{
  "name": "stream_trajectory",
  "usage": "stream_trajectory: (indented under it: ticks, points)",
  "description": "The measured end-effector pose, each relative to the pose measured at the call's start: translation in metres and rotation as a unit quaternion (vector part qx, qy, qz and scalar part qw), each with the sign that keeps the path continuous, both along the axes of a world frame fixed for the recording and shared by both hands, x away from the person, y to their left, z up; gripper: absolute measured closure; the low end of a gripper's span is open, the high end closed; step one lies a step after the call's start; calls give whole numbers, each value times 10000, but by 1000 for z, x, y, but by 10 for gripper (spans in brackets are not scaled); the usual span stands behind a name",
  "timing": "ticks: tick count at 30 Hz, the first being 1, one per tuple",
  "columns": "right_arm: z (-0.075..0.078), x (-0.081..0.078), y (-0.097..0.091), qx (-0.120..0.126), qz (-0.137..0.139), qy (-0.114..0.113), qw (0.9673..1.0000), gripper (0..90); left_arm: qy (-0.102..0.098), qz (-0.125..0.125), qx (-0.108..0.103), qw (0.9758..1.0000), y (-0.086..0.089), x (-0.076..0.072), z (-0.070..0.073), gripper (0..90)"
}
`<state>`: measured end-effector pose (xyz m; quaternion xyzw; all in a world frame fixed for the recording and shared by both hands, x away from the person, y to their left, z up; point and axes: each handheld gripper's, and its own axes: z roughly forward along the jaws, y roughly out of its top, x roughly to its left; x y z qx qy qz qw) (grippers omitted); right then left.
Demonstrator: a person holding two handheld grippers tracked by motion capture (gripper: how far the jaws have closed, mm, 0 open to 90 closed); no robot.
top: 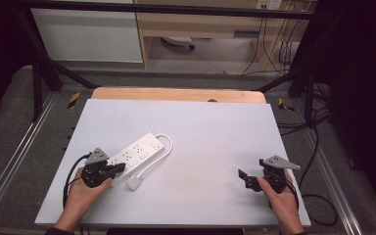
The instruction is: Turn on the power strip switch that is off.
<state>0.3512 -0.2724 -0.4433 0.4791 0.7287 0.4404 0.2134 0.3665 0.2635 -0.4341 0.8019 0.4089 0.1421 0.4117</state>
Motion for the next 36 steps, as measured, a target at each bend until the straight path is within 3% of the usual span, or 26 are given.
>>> stream_trajectory:
  ticks: [18, 22, 26, 36]
  points:
    - [0, 0, 0, -17, -2, 4, 10000, 41, -26, -15, 80, 10000, -1, 0, -1, 900]
    - [0, 0, 0, -11, -1, -1, 10000, 41, 9, -8, 5, 10000, 0, 1, -2, 900]
    - [0, 0, 0, -8, 0, -5, 10000, 41, -99, -18, 35, 9999, 0, 1, -3, 900]
    - [0, 0, 0, 4, 0, -24, 10000, 41, -138, -22, 44, 9999, -1, 0, -3, 900]
